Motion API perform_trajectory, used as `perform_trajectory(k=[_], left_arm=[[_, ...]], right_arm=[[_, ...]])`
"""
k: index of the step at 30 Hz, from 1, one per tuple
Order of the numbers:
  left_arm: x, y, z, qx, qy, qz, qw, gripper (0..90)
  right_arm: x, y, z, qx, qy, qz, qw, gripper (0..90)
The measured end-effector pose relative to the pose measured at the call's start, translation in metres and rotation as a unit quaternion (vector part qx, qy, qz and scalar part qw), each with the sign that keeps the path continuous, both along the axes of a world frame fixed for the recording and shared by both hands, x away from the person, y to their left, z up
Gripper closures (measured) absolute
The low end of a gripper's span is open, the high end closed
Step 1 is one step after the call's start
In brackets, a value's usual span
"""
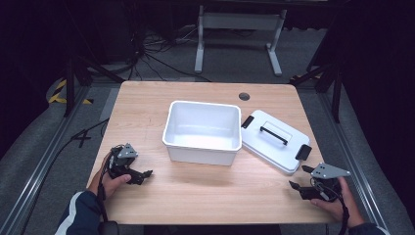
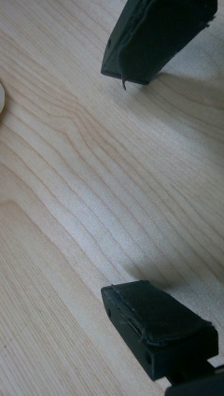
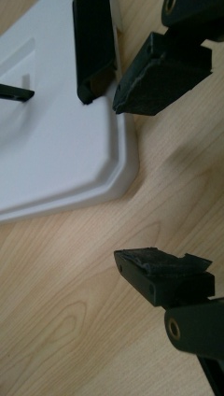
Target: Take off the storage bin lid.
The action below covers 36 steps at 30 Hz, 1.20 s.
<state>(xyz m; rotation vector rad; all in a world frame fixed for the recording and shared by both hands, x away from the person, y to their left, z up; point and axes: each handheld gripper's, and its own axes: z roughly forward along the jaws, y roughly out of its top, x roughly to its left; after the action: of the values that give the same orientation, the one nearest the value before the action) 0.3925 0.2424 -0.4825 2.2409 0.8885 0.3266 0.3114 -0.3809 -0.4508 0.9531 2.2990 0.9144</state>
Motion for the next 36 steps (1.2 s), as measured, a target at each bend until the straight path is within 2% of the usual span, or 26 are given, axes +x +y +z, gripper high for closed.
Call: perform_trajectory(k=[1, 2, 5, 7, 11, 12, 32, 36], left_arm=[[0.000, 0.000, 0.000, 0.000, 0.000, 0.001, 1.0000, 0.1], [0.000, 0.000, 0.000, 0.000, 0.001, 0.001, 1.0000, 0.1], [0.000, 0.000, 0.000, 0.001, -0.001, -0.001, 1.0000, 0.1], [0.001, 0.000, 0.000, 0.003, -0.002, -0.001, 1.0000, 0.1], [0.001, 0.000, 0.001, 0.001, 0.002, 0.000, 1.0000, 0.1], [0.001, 0.000, 0.001, 0.002, 0.002, -0.001, 1.0000, 0.1], [0.001, 0.000, 0.001, 0.004, -0.002, 0.001, 1.0000, 0.1], [0.000, -0.001, 0.000, 0.000, 0.002, 0.005, 1.0000, 0.0]], right_arm=[[0.000, -0.001, -0.004, -0.001, -0.003, -0.008, 1.0000, 23.5], [0.000, -0.002, -0.006, 0.010, 0.005, -0.008, 0.9999, 23.6], [0.001, -0.003, -0.013, 0.008, 0.013, -0.014, 0.9998, 23.0], [0.001, -0.006, -0.015, 0.030, 0.018, -0.020, 0.9992, 22.7], [0.003, -0.008, -0.017, 0.042, 0.025, -0.025, 0.9985, 21.6], [0.005, -0.010, -0.017, 0.052, 0.040, -0.022, 0.9976, 21.8], [0.006, -0.011, -0.017, 0.055, 0.045, -0.019, 0.9973, 21.6], [0.006, -0.011, -0.017, 0.055, 0.045, -0.019, 0.9973, 21.6]])
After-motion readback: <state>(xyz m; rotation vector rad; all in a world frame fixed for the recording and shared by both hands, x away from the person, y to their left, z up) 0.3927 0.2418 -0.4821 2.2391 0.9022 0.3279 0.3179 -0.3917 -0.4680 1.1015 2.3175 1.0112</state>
